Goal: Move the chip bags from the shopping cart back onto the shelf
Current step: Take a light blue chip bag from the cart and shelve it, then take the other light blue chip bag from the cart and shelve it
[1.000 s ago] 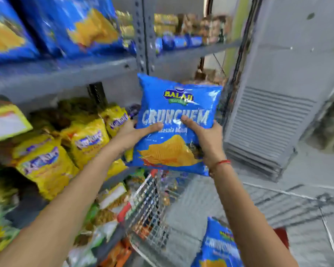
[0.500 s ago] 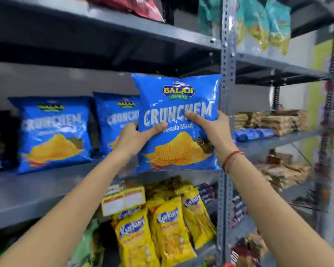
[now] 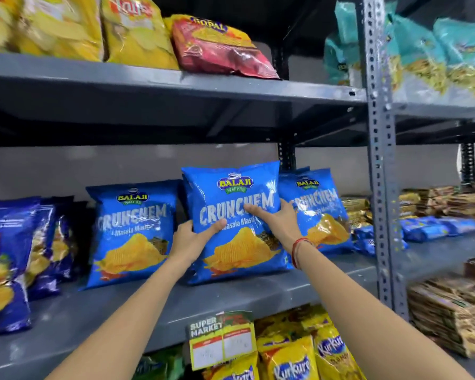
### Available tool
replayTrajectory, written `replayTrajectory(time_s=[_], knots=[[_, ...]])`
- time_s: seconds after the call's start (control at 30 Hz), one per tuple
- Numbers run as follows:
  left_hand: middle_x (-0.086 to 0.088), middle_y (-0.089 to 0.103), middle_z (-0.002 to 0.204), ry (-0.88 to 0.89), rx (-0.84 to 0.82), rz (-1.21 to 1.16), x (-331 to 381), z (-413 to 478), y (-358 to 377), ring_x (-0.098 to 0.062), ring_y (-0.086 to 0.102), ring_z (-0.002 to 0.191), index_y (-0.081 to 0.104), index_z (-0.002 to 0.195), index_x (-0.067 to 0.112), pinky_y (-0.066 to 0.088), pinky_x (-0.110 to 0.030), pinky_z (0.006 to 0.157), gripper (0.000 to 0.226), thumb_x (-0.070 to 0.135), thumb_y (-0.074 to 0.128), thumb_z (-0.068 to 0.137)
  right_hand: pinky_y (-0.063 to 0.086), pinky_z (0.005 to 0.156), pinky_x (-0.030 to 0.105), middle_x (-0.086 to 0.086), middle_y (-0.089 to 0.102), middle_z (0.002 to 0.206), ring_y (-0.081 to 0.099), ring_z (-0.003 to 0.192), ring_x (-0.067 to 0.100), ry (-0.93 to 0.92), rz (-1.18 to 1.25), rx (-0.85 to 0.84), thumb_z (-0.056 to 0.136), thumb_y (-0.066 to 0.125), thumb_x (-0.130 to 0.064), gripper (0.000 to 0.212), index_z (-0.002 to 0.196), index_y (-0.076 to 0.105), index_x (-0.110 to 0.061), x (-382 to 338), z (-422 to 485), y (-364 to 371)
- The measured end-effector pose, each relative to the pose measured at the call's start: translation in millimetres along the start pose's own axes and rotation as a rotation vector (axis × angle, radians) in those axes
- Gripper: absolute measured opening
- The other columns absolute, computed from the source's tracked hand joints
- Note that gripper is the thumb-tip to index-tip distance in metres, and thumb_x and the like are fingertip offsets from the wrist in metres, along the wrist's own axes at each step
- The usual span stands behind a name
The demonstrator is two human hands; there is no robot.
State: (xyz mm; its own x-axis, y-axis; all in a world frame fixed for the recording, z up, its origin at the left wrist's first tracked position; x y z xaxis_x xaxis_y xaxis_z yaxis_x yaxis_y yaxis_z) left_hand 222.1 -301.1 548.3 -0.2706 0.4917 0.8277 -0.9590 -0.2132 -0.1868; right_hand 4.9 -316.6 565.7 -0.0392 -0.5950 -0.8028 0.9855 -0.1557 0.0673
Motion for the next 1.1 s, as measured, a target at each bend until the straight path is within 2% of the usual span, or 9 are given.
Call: replayTrajectory(time_s=[0.17, 0.27, 0.37, 0.43, 0.53, 0.67, 0.77, 1.0, 1.1], knots=[[0.005, 0.07, 0.087, -0.053, 0.016, 0.084, -22.9, 5.8, 4.4, -0.01, 0.065, 0.08, 0.065, 0.085, 0.024, 0.047, -0.019, 0.06, 0.03, 0.049, 0.071, 0.071, 0.054, 0.094, 0.044, -0.004, 0.075, 0.095, 0.069, 0.096, 0.017, 0.074, -0.095, 0.016, 0.066, 0.084, -0.044, 0.033, 0.088, 0.07, -0.025, 33.4, 8.5, 0.7], [-0.003, 0.067, 0.112, -0.095, 0.03, 0.096, -30.2, 7.5, 4.1, -0.019, 0.063, 0.097, 0.061, 0.103, 0.023, 0.052, -0.036, 0.082, 0.051, 0.055, 0.073, 0.066, 0.052, 0.094, 0.043, -0.002, 0.069, 0.106, 0.065, 0.102, 0.021, 0.104, -0.188, 0.051, 0.065, 0.076, -0.06, 0.061, 0.108, 0.063, -0.018, 37.6, 7.1, -0.8], [-0.007, 0.048, 0.133, -0.049, 0.215, 0.222, -20.3, -3.3, -7.3, -0.025, 0.047, 0.119, 0.041, 0.131, 0.017, 0.042, -0.041, 0.098, 0.079, 0.053, 0.072, 0.067, 0.047, 0.089, 0.038, 0.002, 0.06, 0.112, 0.059, 0.108, 0.025, 0.075, -0.322, 0.113, 0.075, 0.065, -0.064, 0.074, 0.126, 0.05, -0.012, 30.0, -3.0, -12.6], [-0.007, 0.042, 0.134, 0.098, 0.322, 0.265, 7.1, -25.1, -6.6, -0.025, 0.037, 0.125, 0.037, 0.134, 0.019, 0.035, -0.041, 0.1, 0.073, 0.046, 0.069, 0.074, 0.048, 0.089, 0.038, 0.006, 0.059, 0.12, 0.058, 0.108, 0.024, 0.018, -0.305, 0.175, 0.078, 0.063, -0.063, 0.075, 0.133, 0.045, -0.014, 18.8, -18.2, -27.6], [0.001, 0.048, 0.12, 0.343, 0.335, 0.181, 42.1, -64.8, 13.4, -0.017, 0.045, 0.118, 0.05, 0.123, 0.022, 0.041, -0.039, 0.098, 0.047, 0.037, 0.066, 0.081, 0.046, 0.078, 0.022, 0.003, 0.059, 0.114, 0.058, 0.099, 0.019, -0.078, -0.26, 0.237, 0.085, 0.065, -0.047, 0.049, 0.121, 0.052, -0.018, 1.4, -53.3, -57.8], [0.014, 0.058, 0.099, 0.492, 0.131, 0.053, 56.2, -121.9, 73.8, -0.005, 0.058, 0.095, 0.062, 0.099, 0.024, 0.05, -0.024, 0.078, 0.021, 0.034, 0.06, 0.081, 0.044, 0.067, 0.006, -0.004, 0.064, 0.091, 0.059, 0.077, -0.003, -0.143, -0.268, 0.374, 0.087, 0.067, -0.03, 0.022, 0.103, 0.06, -0.017, -6.0, -121.3, -117.5], [0.009, 0.063, 0.093, 0.415, -0.037, -0.054, 28.1, -158.3, 133.5, -0.002, 0.062, 0.085, 0.064, 0.094, 0.023, 0.049, -0.014, 0.067, 0.014, 0.026, 0.063, 0.081, 0.042, 0.065, 0.003, -0.012, 0.062, 0.085, 0.056, 0.071, -0.012, -0.071, -0.342, 0.457, 0.088, 0.066, -0.025, 0.019, 0.101, 0.063, -0.012, 19.7, -177.7, -169.5], [-0.003, 0.067, 0.087, 0.097, -0.527, -0.062, -97.3, -262.7, 299.4, 0.002, 0.06, 0.072, 0.065, 0.094, 0.015, 0.049, -0.011, 0.062, 0.02, 0.023, 0.063, 0.076, 0.044, 0.064, 0.007, -0.005, 0.062, 0.077, 0.056, 0.064, -0.008, 0.387, -0.542, 0.665, 0.087, 0.069, -0.023, 0.015, 0.095, 0.061, -0.013, 130.5, -346.6, -298.5], [-0.014, 0.07, 0.088, -0.049, -0.749, -0.019, -155.1, -328.8, 365.1, -0.016, 0.063, 0.074, 0.066, 0.094, 0.007, 0.05, -0.023, 0.072, 0.024, 0.02, 0.065, 0.074, 0.048, 0.068, 0.023, 0.001, 0.06, 0.073, 0.056, 0.065, 0.007, 0.643, -0.614, 0.768, 0.085, 0.071, -0.018, 0.022, 0.099, 0.062, -0.004, 178.0, -435.8, -349.9]])
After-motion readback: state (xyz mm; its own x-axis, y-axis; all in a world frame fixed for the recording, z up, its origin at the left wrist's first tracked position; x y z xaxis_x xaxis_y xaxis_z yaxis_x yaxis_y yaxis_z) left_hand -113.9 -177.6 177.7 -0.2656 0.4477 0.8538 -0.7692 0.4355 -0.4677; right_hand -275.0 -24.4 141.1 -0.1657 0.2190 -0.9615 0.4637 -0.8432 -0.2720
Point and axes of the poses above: each hand's wrist, its own z-axis towards the middle knuckle, its own y-axis out of the palm, x = y × z, the point moved 10 cm from there along z, towards the middle knuckle
